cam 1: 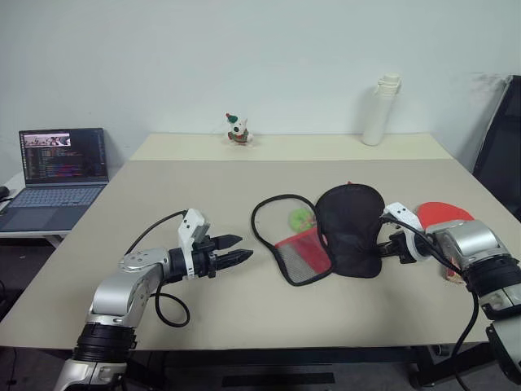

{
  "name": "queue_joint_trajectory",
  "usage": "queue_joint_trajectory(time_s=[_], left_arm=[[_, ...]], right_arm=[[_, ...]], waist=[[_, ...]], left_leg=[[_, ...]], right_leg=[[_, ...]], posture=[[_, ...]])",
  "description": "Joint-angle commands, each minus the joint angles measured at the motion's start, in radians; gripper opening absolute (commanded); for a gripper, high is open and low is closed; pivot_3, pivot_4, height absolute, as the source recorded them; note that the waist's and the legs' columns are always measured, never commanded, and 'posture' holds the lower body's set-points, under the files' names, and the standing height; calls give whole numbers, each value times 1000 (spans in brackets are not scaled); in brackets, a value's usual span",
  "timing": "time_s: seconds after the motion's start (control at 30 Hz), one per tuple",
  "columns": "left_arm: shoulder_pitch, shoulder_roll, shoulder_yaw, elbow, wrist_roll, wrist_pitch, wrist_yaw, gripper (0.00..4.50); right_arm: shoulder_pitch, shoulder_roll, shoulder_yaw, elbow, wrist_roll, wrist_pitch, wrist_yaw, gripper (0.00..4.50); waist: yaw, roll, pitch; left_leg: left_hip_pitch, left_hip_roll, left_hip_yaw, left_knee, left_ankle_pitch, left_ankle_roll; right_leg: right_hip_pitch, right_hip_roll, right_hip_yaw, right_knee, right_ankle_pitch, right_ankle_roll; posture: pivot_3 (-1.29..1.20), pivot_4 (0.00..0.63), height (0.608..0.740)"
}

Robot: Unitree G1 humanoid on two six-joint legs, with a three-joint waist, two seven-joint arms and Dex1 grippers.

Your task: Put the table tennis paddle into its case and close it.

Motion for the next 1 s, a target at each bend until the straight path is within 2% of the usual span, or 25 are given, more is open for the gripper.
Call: queue_joint_trajectory(time_s=[0.03, 0.1, 0.2, 0.5, 0.6, 0.73, 0.9, 1.0], left_arm=[[-21, -3, -6, -27, -3, -14, -4, 2935], [-25, -4, -8, -22, -1, -16, -6, 2935], [-30, -7, -11, -18, 1, -19, -8, 2935], [-28, -7, -16, -25, -2, -18, -13, 2935], [-32, 7, -6, -30, -12, -19, -32, 2935], [-50, 28, 0, -50, -33, -21, -78, 2935], [-114, 43, -22, -83, -36, -37, -138, 2935], [-175, 40, -53, -82, -14, -66, -170, 2935]], right_arm=[[-20, -13, -54, 1, -20, -16, -3, 48], [-13, -12, -70, -6, -22, -11, -14, 48], [-2, -7, -107, -1, -35, -27, -55, 655], [16, -19, -249, -38, -8, -10, -131, 3838], [46, -28, -394, -117, 44, 27, -199, 3838], [139, -22, -488, -223, 44, 40, -288, 4431], [264, 19, -593, -352, 24, 33, -449, 4431], [326, 53, -644, -365, 9, 21, -541, 4431]], waist=[[0, 0, 0], [0, 0, 0], [1, 0, 0], [1, 0, 0], [2, 1, 1], [2, 1, 1], [2, 1, 1], [3, 1, 1]], left_leg=[[0, 0, 0, 0, 0, 0], [0, 0, 0, 0, 0, 0], [0, 0, 0, 0, 0, 0], [0, 0, 0, 0, 0, 0], [0, 0, 0, 0, 0, 0], [0, 0, 0, 0, 0, 0], [0, -1, 0, 0, 0, 0], [0, -2, 1, 1, 0, 0]], right_leg=[[0, 0, 0, 0, 0, 0], [0, 0, 0, 0, 0, 0], [0, 0, 0, 0, 0, 0], [0, 0, 1, 0, 0, 0], [0, 0, 1, 1, 0, 0], [0, 0, 1, 0, 0, 0], [0, 0, 1, 1, 0, 0], [1, 0, 1, 1, 0, 0]], posture=[[0, 150, 740], [0, 150, 740], [0, 150, 740], [0, 150, 740], [0, 150, 740], [0, 150, 740], [0, 150, 740], [0, 150, 740]])
